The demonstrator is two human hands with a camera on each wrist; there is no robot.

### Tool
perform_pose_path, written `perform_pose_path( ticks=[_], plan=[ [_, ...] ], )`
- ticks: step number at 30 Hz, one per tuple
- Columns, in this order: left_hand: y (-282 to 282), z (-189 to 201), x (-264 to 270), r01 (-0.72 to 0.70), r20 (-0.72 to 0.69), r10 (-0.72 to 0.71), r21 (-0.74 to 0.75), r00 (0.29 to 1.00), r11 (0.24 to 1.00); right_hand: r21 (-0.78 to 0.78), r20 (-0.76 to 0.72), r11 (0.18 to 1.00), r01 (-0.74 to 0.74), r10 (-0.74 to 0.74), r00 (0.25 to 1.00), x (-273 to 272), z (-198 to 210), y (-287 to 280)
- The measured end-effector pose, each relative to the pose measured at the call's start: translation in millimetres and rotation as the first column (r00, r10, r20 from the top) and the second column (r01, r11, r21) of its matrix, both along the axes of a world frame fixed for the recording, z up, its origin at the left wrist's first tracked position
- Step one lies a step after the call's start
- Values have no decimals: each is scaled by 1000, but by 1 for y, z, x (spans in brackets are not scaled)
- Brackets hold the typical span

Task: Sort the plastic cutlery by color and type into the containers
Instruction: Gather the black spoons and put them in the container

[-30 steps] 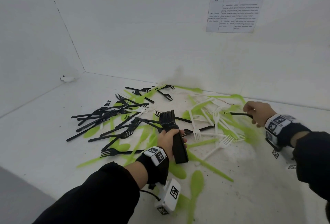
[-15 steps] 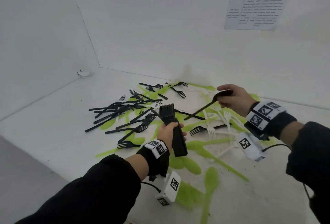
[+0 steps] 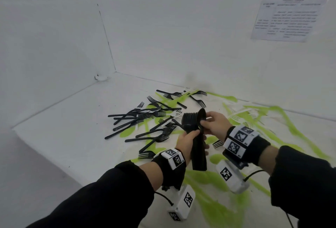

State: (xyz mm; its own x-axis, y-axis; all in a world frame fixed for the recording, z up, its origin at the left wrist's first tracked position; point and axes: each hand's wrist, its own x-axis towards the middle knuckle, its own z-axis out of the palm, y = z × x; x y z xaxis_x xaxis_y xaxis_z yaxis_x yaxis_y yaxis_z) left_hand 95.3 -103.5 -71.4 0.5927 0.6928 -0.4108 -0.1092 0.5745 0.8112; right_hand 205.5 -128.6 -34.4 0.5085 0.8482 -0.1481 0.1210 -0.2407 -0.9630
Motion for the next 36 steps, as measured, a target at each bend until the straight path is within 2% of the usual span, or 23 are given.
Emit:
perform_pose_path(
  ticks=[2,4,8,12,24,27,30,32,36],
  plan=[
    [1,-2,-2,22,32,-21,-23,999,999,-40,123,999,9,-4,992,-4,-3,4],
    [4,-1,-6,32,46,-31,-36,998,999,-57,163,998,-5,14,987,-6,-4,6],
    [11,0,-14,65,49,-63,-25,997,998,-89,105,995,-45,54,993,-10,-2,10],
    [17,-4,-19,103,38,-103,11,994,995,-147,138,989,-20,40,990,-16,-5,20],
    [34,-16,-31,79,-2,-80,110,997,991,-159,258,980,121,-77,963,-34,-11,40],
    [35,-15,-33,128,52,-132,85,990,988,-131,217,974,184,-153,964,-40,-17,41],
    [35,-14,-37,155,93,-160,60,983,986,-118,260,963,242,-205,943,-46,-23,41],
    [35,-16,-40,166,77,-171,68,982,984,-139,270,961,239,-196,943,-49,-25,42],
    [39,-20,-41,148,31,-150,71,988,986,-140,201,973,184,-154,967,-53,-22,42]
  ],
)
